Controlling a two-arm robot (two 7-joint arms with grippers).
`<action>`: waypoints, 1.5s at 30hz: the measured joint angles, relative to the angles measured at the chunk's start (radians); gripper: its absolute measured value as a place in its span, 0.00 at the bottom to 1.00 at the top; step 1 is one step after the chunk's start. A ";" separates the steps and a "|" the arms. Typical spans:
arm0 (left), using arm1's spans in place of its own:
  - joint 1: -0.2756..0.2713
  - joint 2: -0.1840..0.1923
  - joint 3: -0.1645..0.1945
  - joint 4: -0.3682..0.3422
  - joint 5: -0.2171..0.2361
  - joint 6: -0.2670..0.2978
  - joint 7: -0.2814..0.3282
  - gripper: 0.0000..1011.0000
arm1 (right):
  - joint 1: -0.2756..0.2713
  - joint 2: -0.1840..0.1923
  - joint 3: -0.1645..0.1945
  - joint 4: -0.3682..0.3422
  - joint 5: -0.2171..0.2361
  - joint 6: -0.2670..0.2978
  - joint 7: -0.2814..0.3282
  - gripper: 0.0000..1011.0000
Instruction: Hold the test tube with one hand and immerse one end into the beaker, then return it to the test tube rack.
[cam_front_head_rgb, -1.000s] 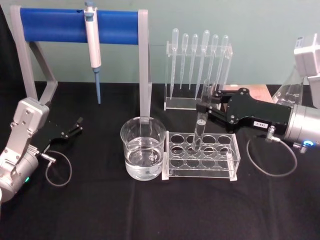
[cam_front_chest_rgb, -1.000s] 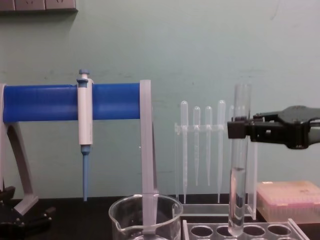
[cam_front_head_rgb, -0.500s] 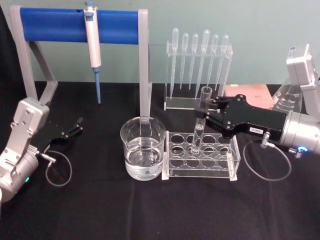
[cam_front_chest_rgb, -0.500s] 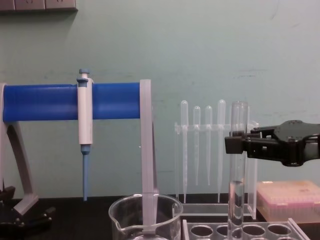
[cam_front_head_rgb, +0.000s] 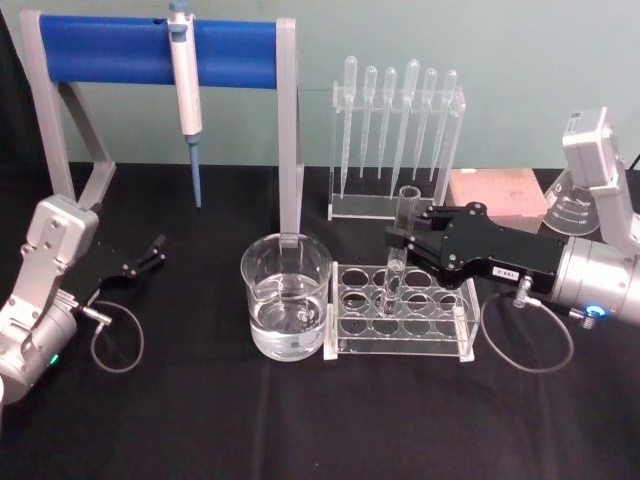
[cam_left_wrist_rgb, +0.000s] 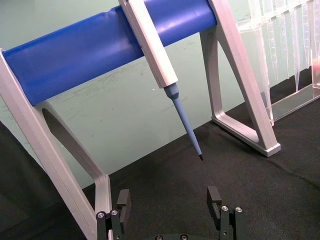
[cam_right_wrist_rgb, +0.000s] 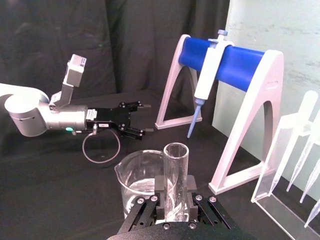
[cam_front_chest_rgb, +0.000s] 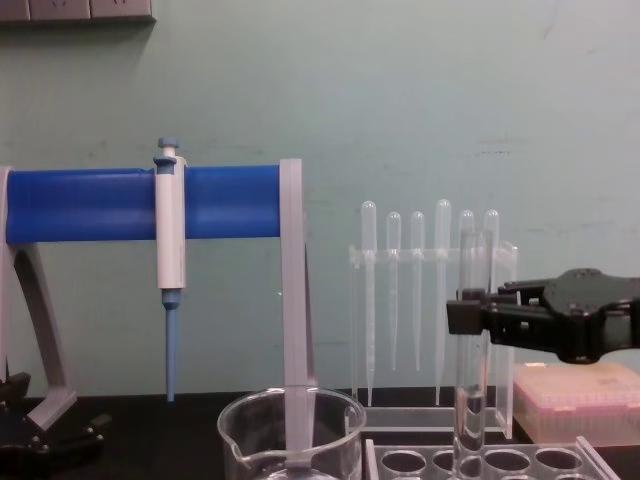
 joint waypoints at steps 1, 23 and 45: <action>0.000 0.000 0.000 0.000 0.000 0.000 0.000 0.99 | -0.001 -0.001 0.000 0.002 -0.001 -0.001 0.000 0.24; 0.000 0.000 0.000 0.000 0.000 0.000 0.000 0.99 | -0.005 -0.036 -0.005 0.067 -0.034 -0.027 0.018 0.24; 0.000 0.000 0.000 0.000 0.000 0.000 0.000 0.99 | -0.018 -0.050 -0.002 0.080 -0.047 -0.034 0.006 0.24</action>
